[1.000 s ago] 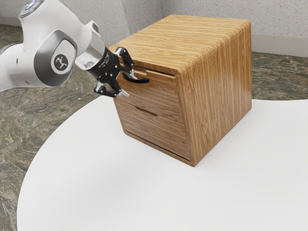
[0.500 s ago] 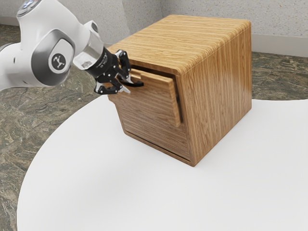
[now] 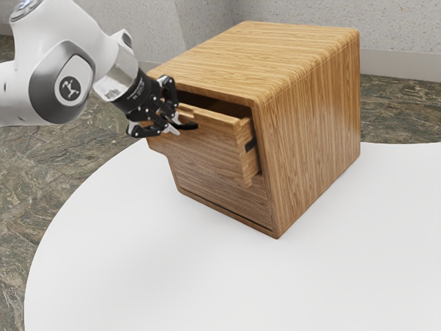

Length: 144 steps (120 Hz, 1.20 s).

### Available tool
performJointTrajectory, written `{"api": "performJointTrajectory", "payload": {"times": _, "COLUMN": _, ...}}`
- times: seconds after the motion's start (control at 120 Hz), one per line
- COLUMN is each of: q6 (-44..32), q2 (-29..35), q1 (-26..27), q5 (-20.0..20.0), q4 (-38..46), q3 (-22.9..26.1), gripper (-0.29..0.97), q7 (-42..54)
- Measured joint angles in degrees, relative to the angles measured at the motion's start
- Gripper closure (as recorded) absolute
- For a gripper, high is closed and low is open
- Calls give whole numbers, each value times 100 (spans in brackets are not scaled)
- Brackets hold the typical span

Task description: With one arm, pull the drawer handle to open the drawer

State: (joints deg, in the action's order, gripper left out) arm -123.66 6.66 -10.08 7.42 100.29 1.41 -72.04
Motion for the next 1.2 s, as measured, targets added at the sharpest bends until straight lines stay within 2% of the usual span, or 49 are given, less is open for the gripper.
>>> {"api": "performJointTrajectory", "payload": {"times": 0.483, "q6": 44, "q2": 479, "q1": -14, "q5": 18, "q4": 530, "q3": -70, "gripper": 75, "q7": 37}}
{"api": "performJointTrajectory", "payload": {"times": 1.2, "q6": 50, "q2": 1625, "q1": 1, "q5": 33, "q4": 1612, "q3": -341, "gripper": 74, "q7": 71}}
